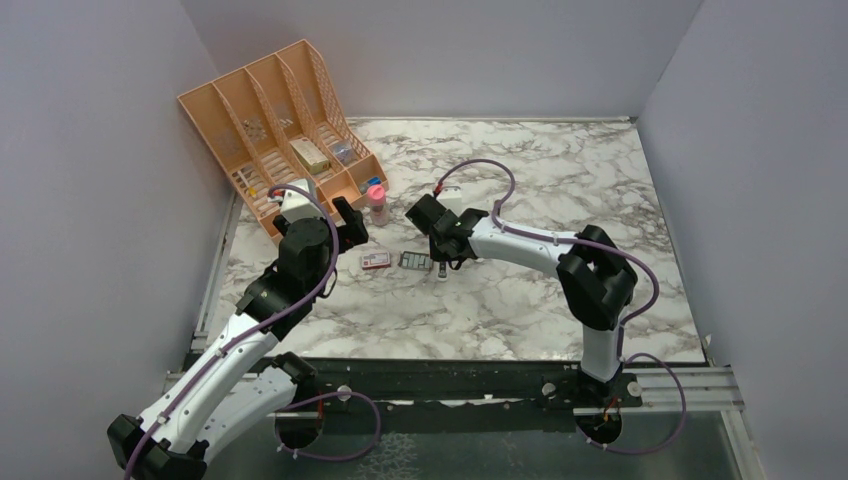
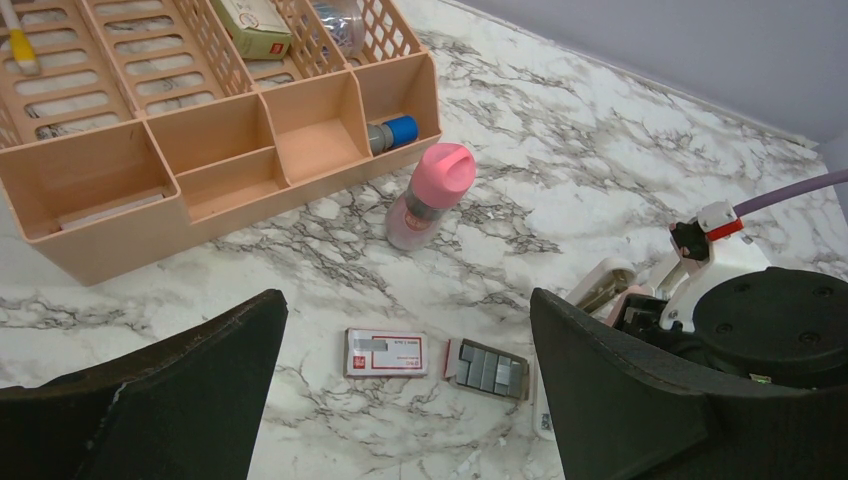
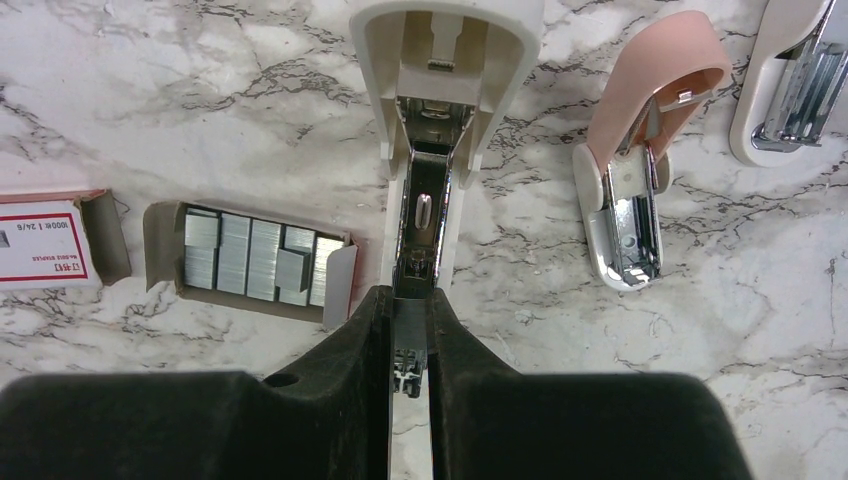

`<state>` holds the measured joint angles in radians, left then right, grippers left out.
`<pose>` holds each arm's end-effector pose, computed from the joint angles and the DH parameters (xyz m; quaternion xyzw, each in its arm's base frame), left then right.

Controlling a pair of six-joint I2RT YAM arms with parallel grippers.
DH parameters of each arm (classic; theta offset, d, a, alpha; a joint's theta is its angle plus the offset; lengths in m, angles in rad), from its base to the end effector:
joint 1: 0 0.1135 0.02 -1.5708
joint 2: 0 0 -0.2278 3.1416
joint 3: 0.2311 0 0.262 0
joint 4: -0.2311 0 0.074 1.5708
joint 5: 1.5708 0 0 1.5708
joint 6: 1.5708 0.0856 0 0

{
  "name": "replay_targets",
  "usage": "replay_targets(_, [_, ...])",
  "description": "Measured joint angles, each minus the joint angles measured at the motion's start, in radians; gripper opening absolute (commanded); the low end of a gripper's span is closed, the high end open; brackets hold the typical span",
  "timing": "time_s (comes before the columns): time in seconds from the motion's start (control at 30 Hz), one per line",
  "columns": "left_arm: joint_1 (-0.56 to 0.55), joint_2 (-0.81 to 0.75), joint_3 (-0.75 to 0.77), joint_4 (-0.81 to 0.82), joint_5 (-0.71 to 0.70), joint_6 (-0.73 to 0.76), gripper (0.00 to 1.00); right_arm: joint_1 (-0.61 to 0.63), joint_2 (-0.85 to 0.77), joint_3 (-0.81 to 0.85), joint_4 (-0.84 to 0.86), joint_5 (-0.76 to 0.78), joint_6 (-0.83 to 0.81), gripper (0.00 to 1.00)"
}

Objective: Load the staples into the stapler

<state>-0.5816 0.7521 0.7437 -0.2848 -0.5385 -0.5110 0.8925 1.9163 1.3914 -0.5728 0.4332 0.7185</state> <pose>0.2333 -0.1009 0.2844 -0.1312 0.7790 -0.1161 0.6020 0.2897 0.3022 0.1169 -0.0323 0.9502 0.0203 0.3092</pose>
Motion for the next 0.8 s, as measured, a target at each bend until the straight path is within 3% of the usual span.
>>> replay_targets(0.8, [0.000,0.000,0.000,0.000,0.000,0.000,0.92,0.000,-0.018,0.000,-0.001,-0.002,0.053,0.17])
